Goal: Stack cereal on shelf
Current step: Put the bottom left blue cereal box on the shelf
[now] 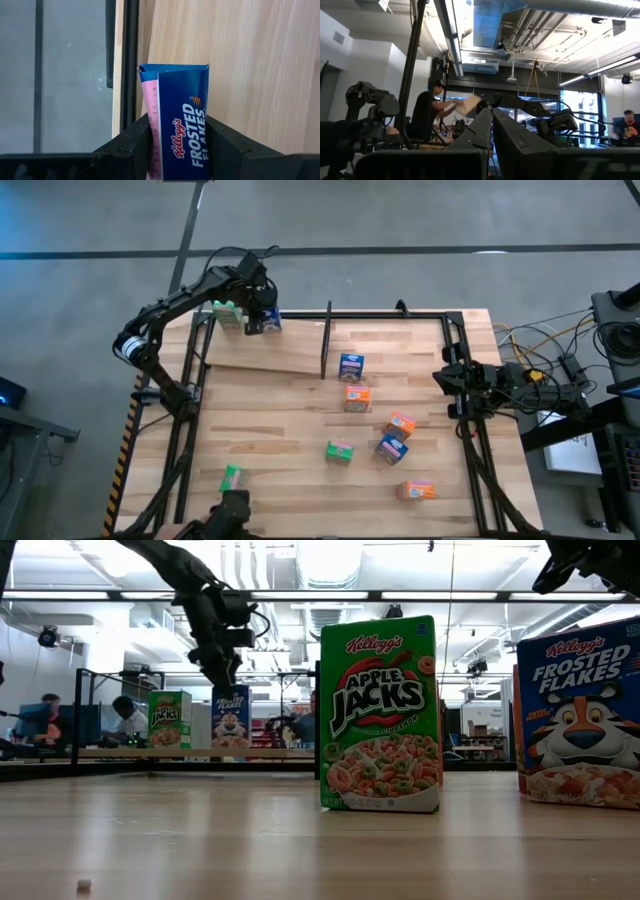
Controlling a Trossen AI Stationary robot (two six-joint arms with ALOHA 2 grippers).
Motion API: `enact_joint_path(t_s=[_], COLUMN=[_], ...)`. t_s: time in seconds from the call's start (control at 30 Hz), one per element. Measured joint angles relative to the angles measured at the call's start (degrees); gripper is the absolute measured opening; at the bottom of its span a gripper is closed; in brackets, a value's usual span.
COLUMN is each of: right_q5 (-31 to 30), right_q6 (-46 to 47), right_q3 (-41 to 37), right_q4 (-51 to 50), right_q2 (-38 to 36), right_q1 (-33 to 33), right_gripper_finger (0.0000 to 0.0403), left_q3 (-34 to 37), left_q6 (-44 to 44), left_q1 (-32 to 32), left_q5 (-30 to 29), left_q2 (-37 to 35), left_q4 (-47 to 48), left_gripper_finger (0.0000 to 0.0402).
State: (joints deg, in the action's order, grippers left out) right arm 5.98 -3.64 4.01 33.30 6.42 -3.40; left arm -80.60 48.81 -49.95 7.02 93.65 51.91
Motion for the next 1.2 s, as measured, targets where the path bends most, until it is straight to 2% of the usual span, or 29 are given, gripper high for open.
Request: enact_joint_path(t_s=[0.2,0.5,0.93,1.2], right_q5=[0.0,0.0,0.0,0.0], right_q6=[0.12,0.18,0.18,0.18], right_q3=[0.0,0.0,0.0,0.0], right_q4=[0.0,-0.02,-0.02,-0.01], right_q2=[0.0,0.0,0.0,0.0], right_q1=[0.0,0.01,0.0,0.02], right_gripper_finger=[0.0009,0.0009,0.0009,0.0009], left_q3=[1.25,1.15,1.12,1.1], left_q6=[0.02,-0.8,-2.59,-2.83], left_q1=[-0.04,-0.04,-0.04,-0.02], left_q5=[-2.43,-2.85,-3.08,-3.05], left_q2=[-0.04,-0.07,0.0,0.0], left_q4=[-2.01,-1.89,-1.89,-1.95], left_gripper_finger=[0.0137,0.014,0.0213,0.0226])
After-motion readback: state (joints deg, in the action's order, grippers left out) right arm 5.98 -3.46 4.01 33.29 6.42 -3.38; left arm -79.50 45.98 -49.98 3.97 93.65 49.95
